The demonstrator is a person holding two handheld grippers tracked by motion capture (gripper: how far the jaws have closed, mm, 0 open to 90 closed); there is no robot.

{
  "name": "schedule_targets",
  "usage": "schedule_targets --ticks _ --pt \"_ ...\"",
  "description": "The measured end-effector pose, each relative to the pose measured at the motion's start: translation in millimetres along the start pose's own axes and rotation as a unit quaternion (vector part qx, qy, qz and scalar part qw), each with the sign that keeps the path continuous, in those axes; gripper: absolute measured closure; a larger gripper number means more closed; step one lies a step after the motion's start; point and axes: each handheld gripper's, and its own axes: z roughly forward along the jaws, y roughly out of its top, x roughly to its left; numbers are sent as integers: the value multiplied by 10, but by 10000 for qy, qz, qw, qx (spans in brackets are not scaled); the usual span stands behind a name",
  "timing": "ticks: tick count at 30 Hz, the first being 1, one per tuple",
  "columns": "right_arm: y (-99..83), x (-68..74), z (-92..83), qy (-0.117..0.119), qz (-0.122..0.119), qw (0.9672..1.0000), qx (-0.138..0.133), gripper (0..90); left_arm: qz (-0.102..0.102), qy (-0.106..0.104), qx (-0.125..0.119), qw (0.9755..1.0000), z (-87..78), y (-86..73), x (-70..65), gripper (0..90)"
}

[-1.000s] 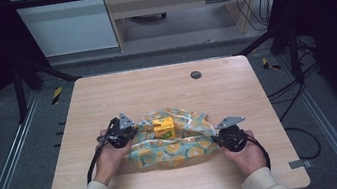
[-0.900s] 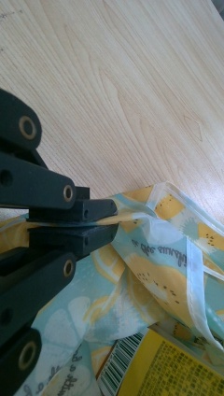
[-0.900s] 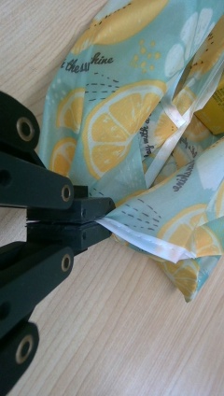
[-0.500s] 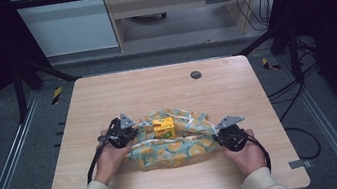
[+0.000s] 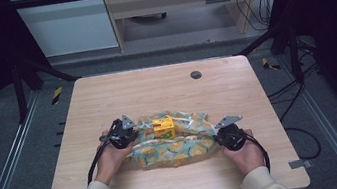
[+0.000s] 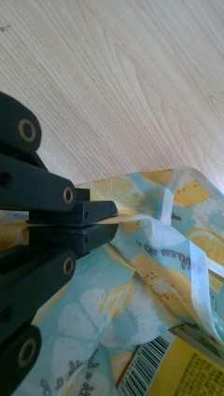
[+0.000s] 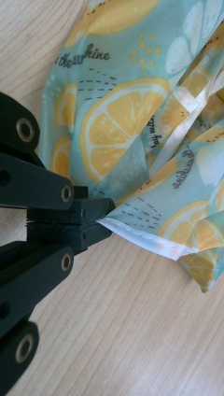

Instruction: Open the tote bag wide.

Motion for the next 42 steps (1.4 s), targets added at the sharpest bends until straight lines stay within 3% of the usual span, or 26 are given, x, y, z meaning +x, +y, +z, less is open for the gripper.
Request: schedule_targets --ticks 17,30,37,42 --pt "-20 -5 35 26 40 10000 64 895 10 -7 68 10000 21 -20 -15 887" --pt "-37 8 66 10 38 10000 -10 877 -50 104 12 9999 -9 -66 -15 852" --pt "-51 5 -20 -55 150 9996 -225 747 -56 328 -157 9993 -103 -54 -25 681" --pt "-21 25 -106 -170 268 9982 -508 576 -150 444 -379 9982 -210 -13 -38 537"
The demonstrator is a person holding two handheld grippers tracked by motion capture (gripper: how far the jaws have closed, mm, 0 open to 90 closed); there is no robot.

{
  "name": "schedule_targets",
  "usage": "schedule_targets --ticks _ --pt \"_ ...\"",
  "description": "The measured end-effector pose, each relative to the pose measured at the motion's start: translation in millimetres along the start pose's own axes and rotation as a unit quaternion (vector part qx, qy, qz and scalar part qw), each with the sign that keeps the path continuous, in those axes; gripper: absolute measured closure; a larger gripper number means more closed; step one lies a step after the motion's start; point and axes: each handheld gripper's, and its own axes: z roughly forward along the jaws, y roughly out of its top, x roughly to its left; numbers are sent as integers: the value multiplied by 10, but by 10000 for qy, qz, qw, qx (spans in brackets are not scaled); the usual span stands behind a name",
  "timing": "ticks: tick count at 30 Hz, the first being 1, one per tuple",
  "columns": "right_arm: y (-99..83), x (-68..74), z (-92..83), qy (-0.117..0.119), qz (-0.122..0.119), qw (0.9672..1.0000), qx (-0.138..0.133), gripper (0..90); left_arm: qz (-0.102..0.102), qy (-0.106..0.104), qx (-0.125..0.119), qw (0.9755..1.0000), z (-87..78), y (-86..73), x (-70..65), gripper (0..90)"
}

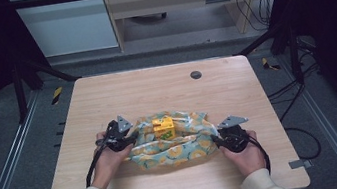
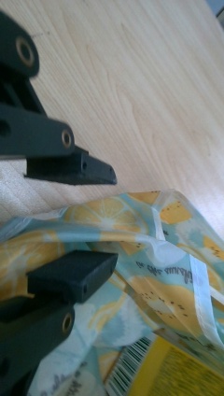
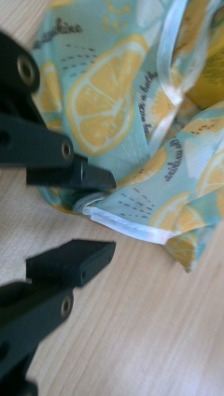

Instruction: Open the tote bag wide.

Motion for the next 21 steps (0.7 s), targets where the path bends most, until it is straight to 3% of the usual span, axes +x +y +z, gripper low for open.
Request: schedule_targets --ticks 3,8,12,14,17,21 --pt "37 41 -47 -60 61 9998 -201 443 -64 25 -249 9997 -93 66 -24 468" --pt "119 117 -121 -149 36 9980 -620 265 41 60 -566 9984 -220 181 -71 397" --pt "210 144 -162 -200 220 9949 -963 189 -49 -9 -756 9971 -328 217 -101 349" --pt "240 178 -176 -178 333 9942 -1007 161 -77 -30 -772 9970 -398 212 -104 318" --pt "236 218 -182 -127 316 9942 -1016 149 -134 42 -832 9964 -512 191 -95 276" --pt "226 230 -180 -95 369 9944 -982 122 -251 -41 -773 9967 -642 122 -65 212"
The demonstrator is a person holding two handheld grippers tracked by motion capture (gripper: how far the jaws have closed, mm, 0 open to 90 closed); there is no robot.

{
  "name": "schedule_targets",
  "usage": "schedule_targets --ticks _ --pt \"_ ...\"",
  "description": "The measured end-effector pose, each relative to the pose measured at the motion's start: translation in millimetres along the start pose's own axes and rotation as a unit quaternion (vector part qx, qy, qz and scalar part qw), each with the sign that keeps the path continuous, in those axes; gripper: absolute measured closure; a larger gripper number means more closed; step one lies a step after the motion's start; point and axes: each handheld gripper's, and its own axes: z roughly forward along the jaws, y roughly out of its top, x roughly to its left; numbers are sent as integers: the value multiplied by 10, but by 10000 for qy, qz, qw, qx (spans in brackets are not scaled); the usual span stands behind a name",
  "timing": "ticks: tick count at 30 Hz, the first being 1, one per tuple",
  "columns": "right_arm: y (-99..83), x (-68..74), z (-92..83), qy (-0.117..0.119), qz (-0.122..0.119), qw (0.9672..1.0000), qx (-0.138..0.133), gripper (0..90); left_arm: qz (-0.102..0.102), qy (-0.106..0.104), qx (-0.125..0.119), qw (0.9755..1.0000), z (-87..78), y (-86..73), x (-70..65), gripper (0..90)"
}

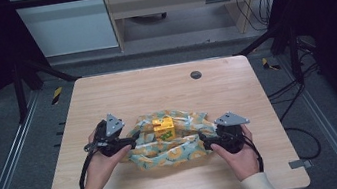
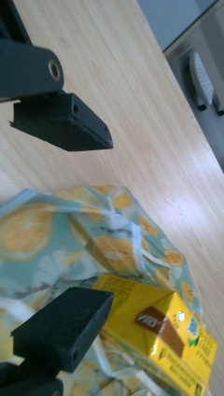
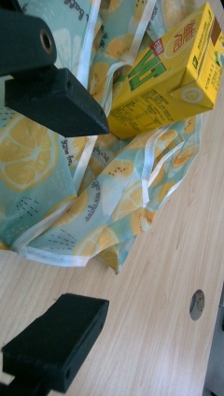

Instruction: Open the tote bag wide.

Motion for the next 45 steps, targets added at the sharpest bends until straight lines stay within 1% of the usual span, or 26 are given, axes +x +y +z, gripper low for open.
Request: schedule_targets --ticks 1,3,4,5,6,7,8,9,11,13,14,15,17,19,21,23,24,26,28,31,33,36,38,41,43,45 --pt "-5 5 -6 9 37 10000 3 118 -64 10 -2 10000 -43 -26 8 201" --pt "-22 8 -15 -1 57 10000 3 106 -167 -42 -46 9998 -129 -94 19 177" --pt "-32 7 -18 1 118 9999 11 103 -137 -76 16 9999 -176 -143 29 163" --pt "-41 7 -24 64 304 9995 -5 94 -150 -95 62 9998 -199 -175 31 146" --pt "-46 6 -30 131 399 9991 -11 80 -126 -97 115 9998 -231 -213 39 136" --pt "-55 9 -35 160 435 9989 -12 76 -92 -84 172 9998 -263 -242 46 126" --pt "-62 26 -41 137 428 9990 -28 76 -65 -62 205 9997 -297 -263 52 119" --pt "-70 42 -47 92 388 9992 -37 75 -63 -57 183 9998 -348 -285 58 111" --pt "-94 61 -65 -54 225 9997 10 68 -104 -63 103 9999 -444 -320 66 99" --pt "-111 59 -107 -158 197 9997 0 68 -104 -24 20 9999 -545 -366 97 90" --pt "-117 44 -143 -227 201 9995 -43 67 -166 7 -51 9998 -578 -396 113 90" --pt "-119 20 -171 -294 193 9994 -74 68 -155 45 -66 9998 -603 -423 136 89" --pt "-126 -26 -210 -474 210 9986 -109 71 -270 206 -91 9994 -638 -521 201 89" --pt "-145 -85 -230 -628 253 9977 -67 73 -426 344 -104 9984 -655 -655 267 89" --pt "-166 -140 -236 -738 299 9968 2 76 -511 520 -13 9973 -660 -803 325 90" --pt "-179 -185 -245 -839 359 9958 66 79 -682 520 81 9963 -648 -922 379 91" --pt "-186 -205 -254 -873 402 9953 66 79 -706 540 140 9959 -648 -953 406 90" --pt "-203 -249 -270 -922 476 9946 95 77 -779 628 113 9949 -663 -977 460 87" --pt "-227 -301 -278 -940 576 9938 158 76 -807 662 124 9945 -654 -992 491 79" --pt "-277 -410 -271 -964 646 9928 313 92 -743 674 237 9947 -592 -1016 535 65" --pt "-311 -497 -260 -987 691 9919 401 98 -737 716 245 9944 -552 -1012 570 63" --pt "-364 -636 -237 -1057 725 9902 554 108 -744 710 258 9944 -529 -1018 626 62" --pt "-400 -735 -227 -1123 777 9887 622 114 -820 778 233 9933 -540 -1041 671 62" --pt "-458 -853 -234 -1190 951 9858 705 114 -946 883 202 9914 -595 -1092 755 62" --pt "-483 -893 -246 -1221 997 9848 729 114 -1036 930 204 9900 -613 -1124 808 62" --pt "-501 -920 -252 -1222 1017 9845 741 114 -1088 913 234 9896 -612 -1144 844 62"
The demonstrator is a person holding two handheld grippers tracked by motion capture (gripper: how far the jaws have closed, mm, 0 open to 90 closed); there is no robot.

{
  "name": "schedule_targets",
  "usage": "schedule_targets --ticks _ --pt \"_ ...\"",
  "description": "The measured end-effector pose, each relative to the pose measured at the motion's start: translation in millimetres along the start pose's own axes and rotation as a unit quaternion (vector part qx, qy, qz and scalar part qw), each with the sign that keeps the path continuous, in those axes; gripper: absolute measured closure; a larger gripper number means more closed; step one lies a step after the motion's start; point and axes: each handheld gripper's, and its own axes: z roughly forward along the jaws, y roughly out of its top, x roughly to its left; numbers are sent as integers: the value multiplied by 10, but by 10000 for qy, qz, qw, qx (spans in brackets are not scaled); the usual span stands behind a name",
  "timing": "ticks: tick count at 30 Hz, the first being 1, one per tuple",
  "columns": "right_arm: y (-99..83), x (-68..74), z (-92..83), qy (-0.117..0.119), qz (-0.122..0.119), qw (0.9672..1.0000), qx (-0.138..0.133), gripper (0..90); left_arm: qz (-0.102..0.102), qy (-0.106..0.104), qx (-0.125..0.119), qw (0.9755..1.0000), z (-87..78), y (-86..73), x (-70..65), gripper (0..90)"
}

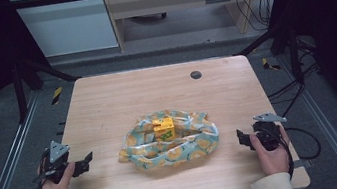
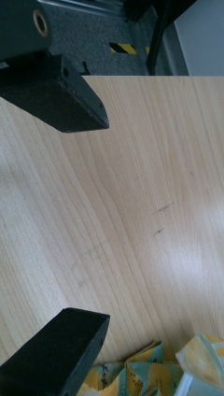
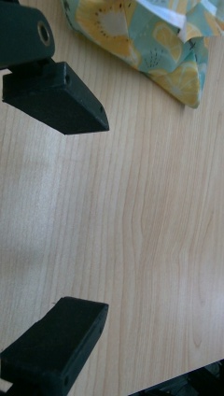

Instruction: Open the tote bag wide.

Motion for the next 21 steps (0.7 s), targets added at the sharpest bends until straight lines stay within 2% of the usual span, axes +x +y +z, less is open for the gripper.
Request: schedule_targets --ticks 5,10,14,17,21 --pt "-8 -21 54 17 -23 10000 30 111 -3 -31 199 9998 116 -17 29 63" --pt "-8 -25 148 52 -88 9999 133 109 247 -151 506 9983 252 -28 -13 63" --pt "-36 -31 232 34 -215 9989 405 107 333 -203 753 9964 303 -49 -36 63" --pt "-38 -8 221 38 -236 9989 408 107 321 -225 786 9961 294 -57 -57 62" --pt "-49 34 205 168 -280 9985 442 98 334 -274 819 9957 290 -55 -87 60"
